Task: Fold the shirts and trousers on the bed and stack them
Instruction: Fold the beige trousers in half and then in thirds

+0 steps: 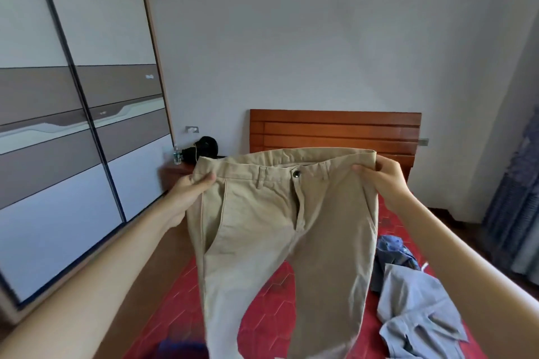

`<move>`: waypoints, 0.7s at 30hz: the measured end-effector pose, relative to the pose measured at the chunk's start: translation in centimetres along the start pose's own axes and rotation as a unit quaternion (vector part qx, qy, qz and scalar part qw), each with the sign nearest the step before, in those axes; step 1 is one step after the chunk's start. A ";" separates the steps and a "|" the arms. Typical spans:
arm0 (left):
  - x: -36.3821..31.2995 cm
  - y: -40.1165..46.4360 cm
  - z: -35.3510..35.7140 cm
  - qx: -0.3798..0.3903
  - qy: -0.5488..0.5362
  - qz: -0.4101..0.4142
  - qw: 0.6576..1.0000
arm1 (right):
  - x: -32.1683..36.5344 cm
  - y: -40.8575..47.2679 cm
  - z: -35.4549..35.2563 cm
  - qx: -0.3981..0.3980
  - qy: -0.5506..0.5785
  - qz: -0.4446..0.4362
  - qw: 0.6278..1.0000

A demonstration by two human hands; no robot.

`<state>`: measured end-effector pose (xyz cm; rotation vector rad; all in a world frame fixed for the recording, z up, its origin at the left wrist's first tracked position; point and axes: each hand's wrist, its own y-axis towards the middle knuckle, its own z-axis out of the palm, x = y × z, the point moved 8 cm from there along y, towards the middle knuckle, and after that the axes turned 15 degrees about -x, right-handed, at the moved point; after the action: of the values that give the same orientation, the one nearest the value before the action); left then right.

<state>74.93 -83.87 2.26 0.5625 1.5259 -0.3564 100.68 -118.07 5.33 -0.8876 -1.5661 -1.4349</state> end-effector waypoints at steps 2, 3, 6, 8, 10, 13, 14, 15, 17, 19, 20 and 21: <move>-0.8 -0.3 0.2 -0.022 -0.023 0.042 0.999 | 0.8 -0.5 -0.6 -0.003 -0.006 -0.004 1.000; -1.8 -0.3 0.1 -0.037 -0.033 0.066 0.997 | 1.6 -0.6 -1.0 -0.006 -0.006 -0.007 1.000; -7.2 0.0 -0.8 -0.067 -0.093 0.124 0.986 | 6.3 0.3 -2.3 -0.006 0.034 -0.040 0.999; -12.1 0.5 -1.5 -0.066 -0.135 0.182 0.972 | 10.6 1.9 -3.5 -0.015 0.071 -0.086 0.994; -15.7 1.5 -1.9 -0.081 -0.133 0.236 0.959 | 14.0 3.7 -4.6 -0.046 0.077 -0.135 0.987; -15.2 4.0 0.1 -0.101 -0.053 0.241 0.964 | 14.1 5.1 -3.5 -0.062 -0.057 -0.153 0.985; -13.6 4.4 1.0 -0.111 -0.023 0.226 0.967 | 12.8 5.0 -3.1 -0.062 -0.096 -0.138 0.984; -11.9 4.7 1.5 -0.123 -0.005 0.211 0.970 | 11.3 4.8 -3.1 -0.068 -0.107 -0.121 0.984; -9.2 5.0 2.0 -0.137 -0.017 0.180 0.974 | 9.0 4.7 -3.8 -0.091 -0.089 -0.099 0.987; -7.0 5.2 2.6 -0.127 -0.014 0.142 0.982 | 7.5 4.4 -4.7 -0.115 -0.105 -0.081 0.984; -5.9 5.2 3.1 -0.117 -0.003 0.126 0.985 | 6.6 4.2 -4.9 -0.122 -0.123 -0.070 0.982; -4.9 5.3 3.7 -0.110 0.007 0.112 0.988 | 5.7 3.9 -5.0 -0.128 -0.139 -0.057 0.980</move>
<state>80.76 -82.17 7.59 0.5568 1.4753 -0.0102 102.36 -122.75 12.25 -1.2098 -1.6819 -1.6770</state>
